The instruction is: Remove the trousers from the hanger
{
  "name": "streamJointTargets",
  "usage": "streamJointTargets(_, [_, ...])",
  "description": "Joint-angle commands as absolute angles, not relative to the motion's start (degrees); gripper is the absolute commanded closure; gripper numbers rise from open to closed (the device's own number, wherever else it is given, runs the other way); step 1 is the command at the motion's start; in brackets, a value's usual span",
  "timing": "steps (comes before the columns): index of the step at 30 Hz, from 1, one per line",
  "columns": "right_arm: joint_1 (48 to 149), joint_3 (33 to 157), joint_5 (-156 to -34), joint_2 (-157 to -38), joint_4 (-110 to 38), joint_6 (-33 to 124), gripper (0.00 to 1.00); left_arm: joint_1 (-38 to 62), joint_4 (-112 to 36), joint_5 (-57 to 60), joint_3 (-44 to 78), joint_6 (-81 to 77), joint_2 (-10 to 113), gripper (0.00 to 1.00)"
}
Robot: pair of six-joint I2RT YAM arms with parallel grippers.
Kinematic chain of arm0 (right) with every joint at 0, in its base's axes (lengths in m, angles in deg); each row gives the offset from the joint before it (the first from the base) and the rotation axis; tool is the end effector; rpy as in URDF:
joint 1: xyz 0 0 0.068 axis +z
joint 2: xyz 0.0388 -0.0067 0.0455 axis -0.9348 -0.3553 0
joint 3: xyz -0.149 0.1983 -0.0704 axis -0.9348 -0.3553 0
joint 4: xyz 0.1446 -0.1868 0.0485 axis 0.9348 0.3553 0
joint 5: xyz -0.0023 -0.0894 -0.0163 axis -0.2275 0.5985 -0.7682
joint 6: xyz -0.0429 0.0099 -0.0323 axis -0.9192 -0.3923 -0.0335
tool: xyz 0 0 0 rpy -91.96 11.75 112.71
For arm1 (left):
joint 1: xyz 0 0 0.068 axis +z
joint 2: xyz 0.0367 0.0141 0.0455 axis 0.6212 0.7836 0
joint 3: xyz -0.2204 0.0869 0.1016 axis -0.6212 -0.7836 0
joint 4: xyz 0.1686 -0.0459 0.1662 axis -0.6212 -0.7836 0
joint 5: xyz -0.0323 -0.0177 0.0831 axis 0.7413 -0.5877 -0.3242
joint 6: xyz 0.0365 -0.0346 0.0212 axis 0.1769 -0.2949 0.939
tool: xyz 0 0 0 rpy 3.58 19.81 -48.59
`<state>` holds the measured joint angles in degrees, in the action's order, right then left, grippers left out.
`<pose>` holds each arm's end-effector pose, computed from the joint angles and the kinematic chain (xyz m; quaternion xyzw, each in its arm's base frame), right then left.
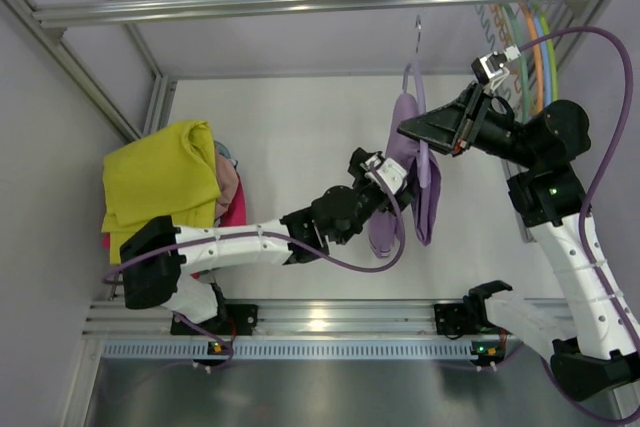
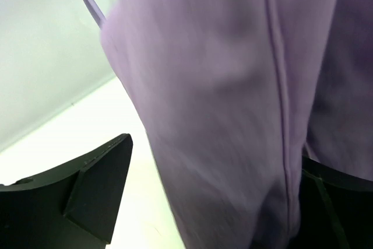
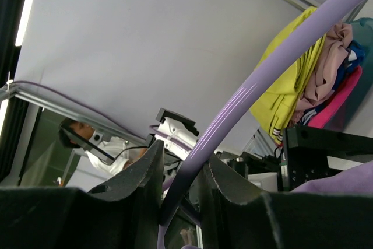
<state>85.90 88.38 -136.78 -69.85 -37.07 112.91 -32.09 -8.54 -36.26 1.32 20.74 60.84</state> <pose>0.1498 0.0741 0.4573 -0.0298 0.6413 0.6944 0.3251 0.1265 -0.3039 0.3124 0.2961 0.6240 -0.1966 0.6959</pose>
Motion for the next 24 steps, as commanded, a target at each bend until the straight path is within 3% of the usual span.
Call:
streamJointTargets(1, [85.71, 90.05, -137.8, -67.27, -43.04, 110.46, 1.0, -30.68, -0.34, -35.62, 5.81, 25.64, 58.99, 0.13])
streamJointTargets(8, [85.71, 90.67, -138.24, -67.62, -42.34, 110.64, 1.0, -27.34, 1.86, -34.12, 10.3, 28.28, 61.54, 0.24])
streamJointTargets(11, [85.63, 90.58, -138.16, -67.44, -41.37, 109.84, 1.0, -27.07, 2.3, -31.93, 10.57, 29.76, 60.41, 0.35])
streamJointTargets(12, [85.71, 90.58, -138.16, -67.35, -41.1, 109.32, 1.0, -27.07, 2.3, -31.23, 10.66, 30.21, 59.88, 0.41])
streamJointTargets(16, [85.63, 89.62, -138.07, -67.0, -40.84, 107.74, 1.0, -27.07, 2.12, -29.73, 10.31, 30.56, 56.89, 0.83])
streamJointTargets(17, [85.54, 89.44, -138.15, -67.0, -40.93, 107.3, 1.0, -27.07, 1.86, -29.64, 10.4, 30.65, 55.49, 0.97])
streamJointTargets(24, [85.27, 85.05, -138.51, -66.56, -40.22, 102.38, 1.0, -25.41, -6.92, -27.71, 16.19, 26.09, 50.3, 1.0])
